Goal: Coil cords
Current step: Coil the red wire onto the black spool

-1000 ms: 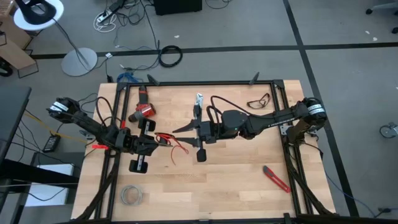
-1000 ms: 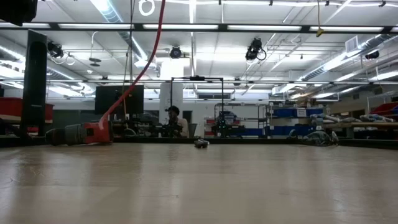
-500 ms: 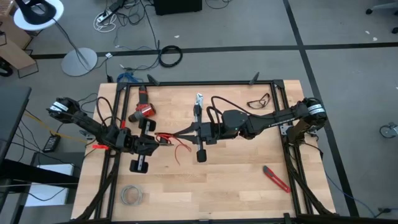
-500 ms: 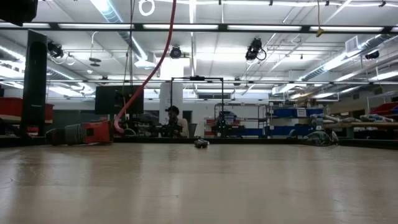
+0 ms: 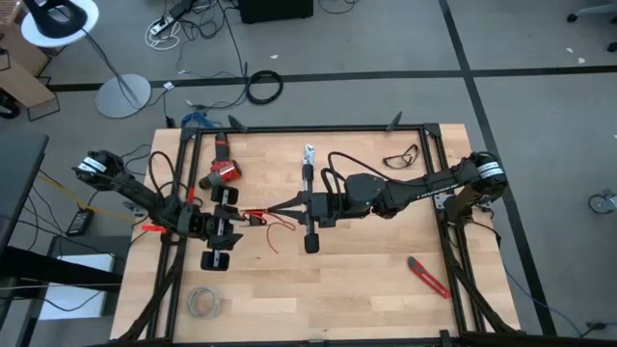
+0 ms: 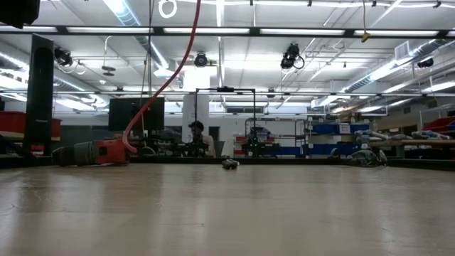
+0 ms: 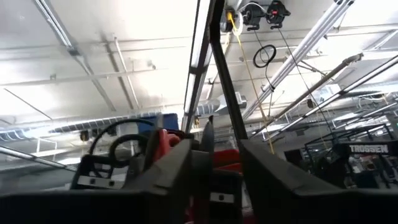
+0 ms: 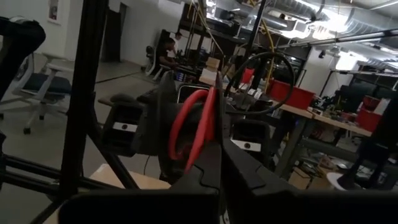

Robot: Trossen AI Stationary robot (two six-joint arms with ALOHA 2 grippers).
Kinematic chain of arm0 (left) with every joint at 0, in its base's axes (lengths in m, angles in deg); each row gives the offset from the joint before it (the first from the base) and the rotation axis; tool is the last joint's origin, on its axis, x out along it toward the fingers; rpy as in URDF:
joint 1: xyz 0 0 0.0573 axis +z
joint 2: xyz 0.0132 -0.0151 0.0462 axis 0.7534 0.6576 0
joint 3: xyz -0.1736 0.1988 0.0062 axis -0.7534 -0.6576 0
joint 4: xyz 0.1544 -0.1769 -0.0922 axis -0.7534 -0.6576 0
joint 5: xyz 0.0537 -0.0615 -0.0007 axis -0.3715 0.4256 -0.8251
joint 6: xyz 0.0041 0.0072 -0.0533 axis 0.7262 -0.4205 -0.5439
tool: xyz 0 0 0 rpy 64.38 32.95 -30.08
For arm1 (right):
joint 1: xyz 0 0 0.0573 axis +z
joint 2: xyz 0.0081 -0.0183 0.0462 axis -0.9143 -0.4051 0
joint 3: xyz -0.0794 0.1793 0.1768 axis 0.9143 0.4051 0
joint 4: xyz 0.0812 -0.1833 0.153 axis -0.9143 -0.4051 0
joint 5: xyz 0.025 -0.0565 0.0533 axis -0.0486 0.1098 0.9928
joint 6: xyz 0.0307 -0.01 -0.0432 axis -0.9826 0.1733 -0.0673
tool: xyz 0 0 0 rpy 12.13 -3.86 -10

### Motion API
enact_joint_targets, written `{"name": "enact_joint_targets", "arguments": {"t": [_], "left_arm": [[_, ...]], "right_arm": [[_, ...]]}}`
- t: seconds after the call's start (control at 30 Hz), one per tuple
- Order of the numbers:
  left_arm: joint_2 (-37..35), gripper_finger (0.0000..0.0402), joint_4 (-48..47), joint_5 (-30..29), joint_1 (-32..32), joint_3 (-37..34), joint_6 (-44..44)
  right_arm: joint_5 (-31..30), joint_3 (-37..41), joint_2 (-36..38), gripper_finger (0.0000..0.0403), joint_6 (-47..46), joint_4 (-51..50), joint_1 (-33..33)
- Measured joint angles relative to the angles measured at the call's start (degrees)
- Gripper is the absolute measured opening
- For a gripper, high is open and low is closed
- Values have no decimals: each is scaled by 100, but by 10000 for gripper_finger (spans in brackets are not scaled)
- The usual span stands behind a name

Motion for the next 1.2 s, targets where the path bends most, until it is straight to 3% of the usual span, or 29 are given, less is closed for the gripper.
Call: {"name": "enact_joint_targets", "arguments": {"t": [0.23, 0.37, 0.47, 0.6, 0.7, 0.97, 1.2], "left_arm": [[-114, 228, 142, -465, -301, 2, 653], [-350, 232, -211, -1405, -624, 6, 1138], [-550, 225, -950, -2473, -855, 184, 1278], [-730, 216, -3057, -4084, -1067, 873, 1197], [-723, 214, -4899, -4799, -1184, 1590, 823], [-591, 214, -9863, -4905, -1224, 3666, -1393], [31, 213, -12893, -4485, -910, 4992, -2976]], "right_arm": [[-355, 0, 2, 0, 1, -340, 11], [-639, 0, 2, 0, -57, -770, 12], [-825, 0, 4, 0, -167, -1124, 12], [-902, 0, 4, 0, -392, -1495, -70], [-919, 0, 4, 0, -497, -1738, -143], [-909, 0, 7, 0, -724, -2356, -339], [-863, 0, 6, 0, -740, -2512, -437]]}}
